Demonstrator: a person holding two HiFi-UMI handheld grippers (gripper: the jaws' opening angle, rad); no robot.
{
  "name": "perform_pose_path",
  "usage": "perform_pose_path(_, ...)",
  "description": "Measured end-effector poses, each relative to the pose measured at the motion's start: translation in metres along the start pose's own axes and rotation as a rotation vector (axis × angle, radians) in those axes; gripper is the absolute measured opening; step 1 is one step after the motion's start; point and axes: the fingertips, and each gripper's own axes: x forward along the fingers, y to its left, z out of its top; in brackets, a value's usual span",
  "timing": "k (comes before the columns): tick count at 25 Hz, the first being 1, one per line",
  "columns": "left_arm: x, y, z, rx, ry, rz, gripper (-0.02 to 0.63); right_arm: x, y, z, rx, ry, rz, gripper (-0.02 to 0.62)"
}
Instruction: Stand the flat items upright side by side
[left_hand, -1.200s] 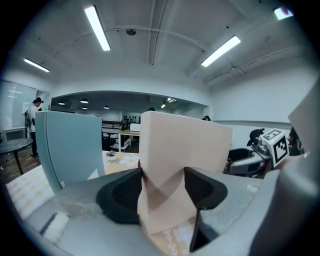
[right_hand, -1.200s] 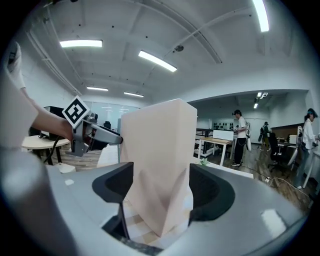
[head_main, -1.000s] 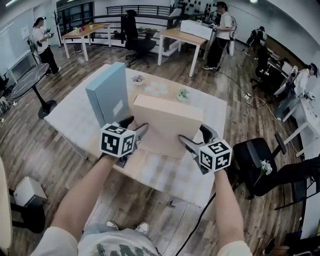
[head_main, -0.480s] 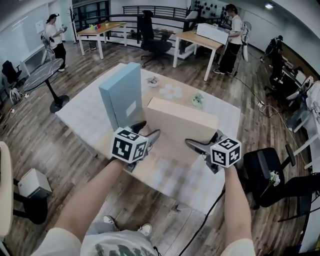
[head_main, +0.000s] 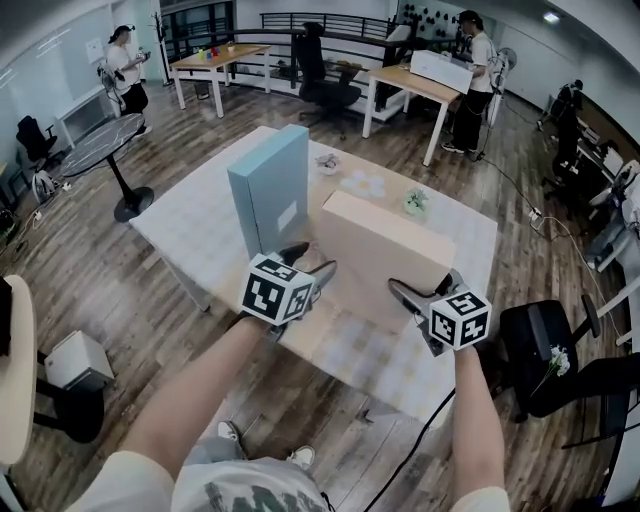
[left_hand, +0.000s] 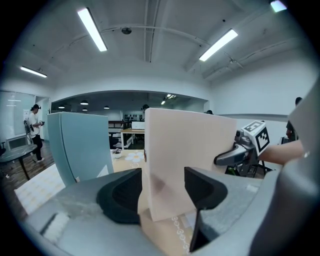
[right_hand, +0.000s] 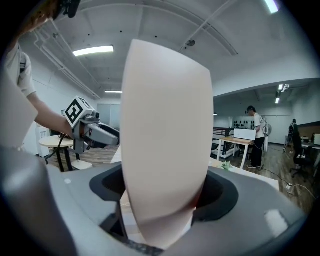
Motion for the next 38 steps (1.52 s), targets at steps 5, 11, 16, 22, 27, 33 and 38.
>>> perform_pose_path(5, -0.02, 0.014, -0.007, -0.009, -0.005, -0.006, 0.27, 0.006, 0.021, 0.004, 0.009, 0.0, -0.089, 0.393)
perform_pose_path(11, -0.044, 0.042, -0.012, -0.022, -0.021, -0.032, 0.27, 0.017, 0.049, 0.009, 0.055, 0.004, -0.234, 0.383)
perform_pose_path(16, -0.06, 0.068, -0.015, -0.028, -0.039, -0.077, 0.27, 0.028, 0.076, 0.013, 0.073, 0.017, -0.374, 0.374)
perform_pose_path(22, -0.072, 0.104, -0.017, -0.022, -0.046, -0.132, 0.27, 0.05, 0.103, 0.025, 0.089, 0.006, -0.545, 0.367)
perform_pose_path(27, -0.08, 0.134, -0.019, -0.01, -0.047, -0.167, 0.27, 0.072, 0.122, 0.038, 0.091, -0.009, -0.658, 0.356)
perform_pose_path(33, -0.088, 0.166, -0.026, 0.007, -0.045, -0.207, 0.27, 0.098, 0.139, 0.041, 0.121, -0.012, -0.784, 0.347)
perform_pose_path(38, -0.097, 0.185, -0.027, 0.027, -0.042, -0.237, 0.27, 0.117, 0.152, 0.051, 0.132, -0.027, -0.883, 0.337)
